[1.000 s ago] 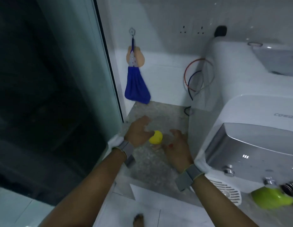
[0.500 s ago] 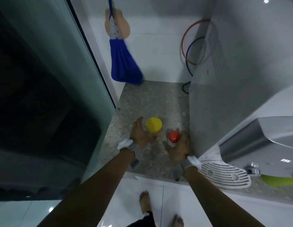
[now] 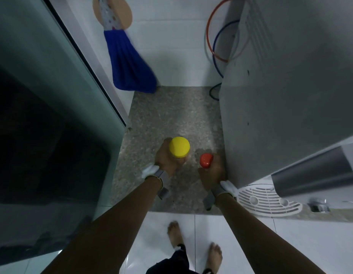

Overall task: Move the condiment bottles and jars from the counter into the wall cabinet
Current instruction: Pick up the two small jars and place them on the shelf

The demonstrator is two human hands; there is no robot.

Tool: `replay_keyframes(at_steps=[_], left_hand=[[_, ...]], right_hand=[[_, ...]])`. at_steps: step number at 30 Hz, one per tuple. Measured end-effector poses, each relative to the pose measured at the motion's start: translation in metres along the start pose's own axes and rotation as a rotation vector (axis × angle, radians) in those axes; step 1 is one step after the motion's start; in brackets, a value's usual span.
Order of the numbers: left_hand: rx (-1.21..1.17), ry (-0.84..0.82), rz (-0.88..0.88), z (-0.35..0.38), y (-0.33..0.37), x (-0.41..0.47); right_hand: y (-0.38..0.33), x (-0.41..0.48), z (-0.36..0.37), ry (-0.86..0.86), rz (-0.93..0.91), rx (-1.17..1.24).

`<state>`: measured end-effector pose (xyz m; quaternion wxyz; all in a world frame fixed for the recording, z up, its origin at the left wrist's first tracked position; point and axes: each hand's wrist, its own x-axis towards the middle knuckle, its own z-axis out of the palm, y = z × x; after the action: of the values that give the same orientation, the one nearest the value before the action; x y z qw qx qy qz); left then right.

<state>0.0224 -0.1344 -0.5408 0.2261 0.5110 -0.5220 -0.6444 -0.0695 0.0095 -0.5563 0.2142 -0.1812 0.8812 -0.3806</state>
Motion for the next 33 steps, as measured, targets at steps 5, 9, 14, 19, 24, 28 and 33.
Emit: replay_keyframes(at_steps=[5, 9, 14, 19, 24, 28, 33], left_hand=[[0.030, -0.033, -0.055, 0.005, 0.024, -0.022], [0.258, -0.010, 0.201, -0.007, 0.032, -0.032], [0.423, 0.022, 0.410, -0.024, 0.063, -0.060], [0.366, 0.150, 0.551, -0.042, 0.098, -0.094], [0.359, 0.217, 0.677, -0.062, 0.143, -0.141], [0.307, 0.300, 0.719, -0.073, 0.187, -0.184], [0.328, 0.359, 0.827, -0.085, 0.244, -0.236]], right_hand=[[-0.001, 0.003, -0.004, 0.004, -0.034, -0.004], [-0.019, 0.001, -0.017, -0.017, -0.089, 0.016], [-0.055, -0.011, -0.039, -0.022, -0.220, 0.048], [-0.098, -0.035, -0.068, -0.035, -0.381, 0.097], [-0.142, -0.072, -0.106, -0.113, -0.555, 0.198], [-0.176, -0.099, -0.147, -0.118, -0.686, 0.250], [-0.220, -0.133, -0.211, -0.096, -0.800, 0.262]])
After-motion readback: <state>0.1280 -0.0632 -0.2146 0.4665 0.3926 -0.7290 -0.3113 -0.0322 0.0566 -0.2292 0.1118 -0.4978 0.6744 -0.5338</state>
